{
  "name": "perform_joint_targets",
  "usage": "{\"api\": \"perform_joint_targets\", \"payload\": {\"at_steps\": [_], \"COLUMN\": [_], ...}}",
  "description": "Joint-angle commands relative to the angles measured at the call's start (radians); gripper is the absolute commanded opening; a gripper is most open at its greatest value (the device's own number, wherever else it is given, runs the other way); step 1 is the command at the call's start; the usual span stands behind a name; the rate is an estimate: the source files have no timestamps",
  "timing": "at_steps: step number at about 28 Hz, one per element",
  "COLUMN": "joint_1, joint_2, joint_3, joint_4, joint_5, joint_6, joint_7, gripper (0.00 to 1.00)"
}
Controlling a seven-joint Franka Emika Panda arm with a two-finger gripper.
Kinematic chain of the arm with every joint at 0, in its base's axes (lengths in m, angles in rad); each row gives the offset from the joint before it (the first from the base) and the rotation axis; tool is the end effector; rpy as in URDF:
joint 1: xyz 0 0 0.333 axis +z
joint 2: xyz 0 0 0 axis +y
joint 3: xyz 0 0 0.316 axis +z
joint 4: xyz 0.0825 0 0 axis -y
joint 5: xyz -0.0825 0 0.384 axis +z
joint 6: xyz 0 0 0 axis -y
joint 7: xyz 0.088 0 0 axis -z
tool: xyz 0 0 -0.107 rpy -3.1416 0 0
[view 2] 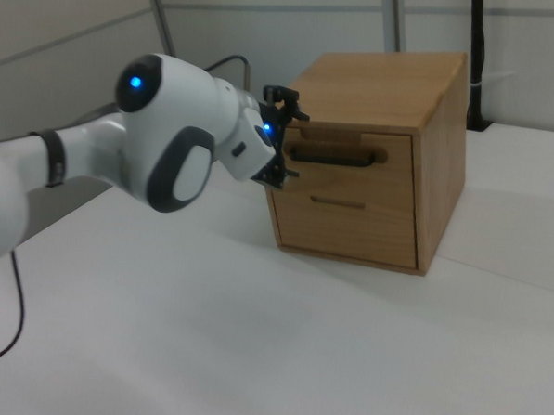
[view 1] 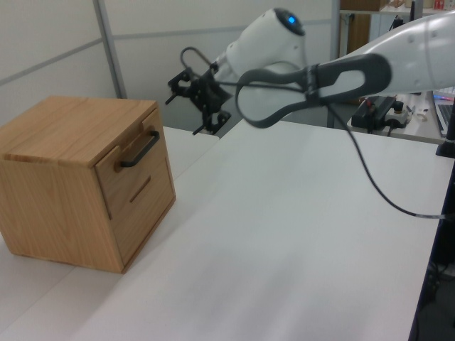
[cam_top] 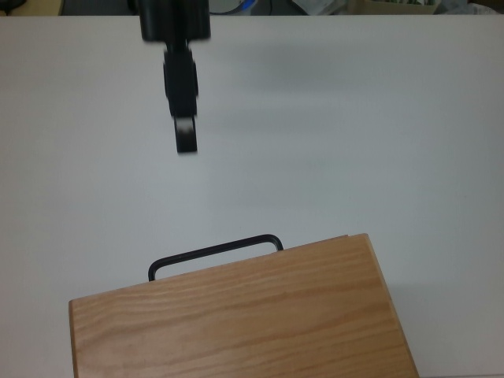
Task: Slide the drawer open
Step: 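Swing the gripper over to the black handle of the upper drawer, then close the gripper on the black drawer handle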
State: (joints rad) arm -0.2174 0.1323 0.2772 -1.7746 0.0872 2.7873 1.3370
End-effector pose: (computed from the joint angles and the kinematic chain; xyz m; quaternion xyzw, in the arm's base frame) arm 0.6501 0.0242 0.5891 -0.7009 0.5691 -0.2971 0.3108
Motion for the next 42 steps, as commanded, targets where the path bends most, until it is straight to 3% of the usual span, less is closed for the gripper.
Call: {"api": "perform_joint_targets", "payload": {"at_steps": [1, 8, 16, 22, 27, 35, 42], "joint_1": [0.015, 0.041, 0.041, 0.053, 0.061, 0.062, 0.062], "joint_2": [0.130, 0.213, 0.265, 0.286, 0.291, 0.297, 0.313], "joint_3": [0.019, 0.019, 0.019, 0.019, 0.017, 0.019, 0.017], "joint_4": [0.090, 0.133, 0.175, 0.175, 0.176, 0.176, 0.176], "joint_5": [-0.067, -0.103, -0.129, -0.201, -0.218, -0.250, -0.280], "joint_6": [0.067, 0.135, 0.137, 0.137, 0.137, 0.137, 0.137], "joint_7": [-0.016, -0.039, -0.070, -0.070, -0.071, -0.070, -0.070], "gripper": [1.00, 0.99, 0.89, 0.55, 0.39, 0.38, 0.31]}}
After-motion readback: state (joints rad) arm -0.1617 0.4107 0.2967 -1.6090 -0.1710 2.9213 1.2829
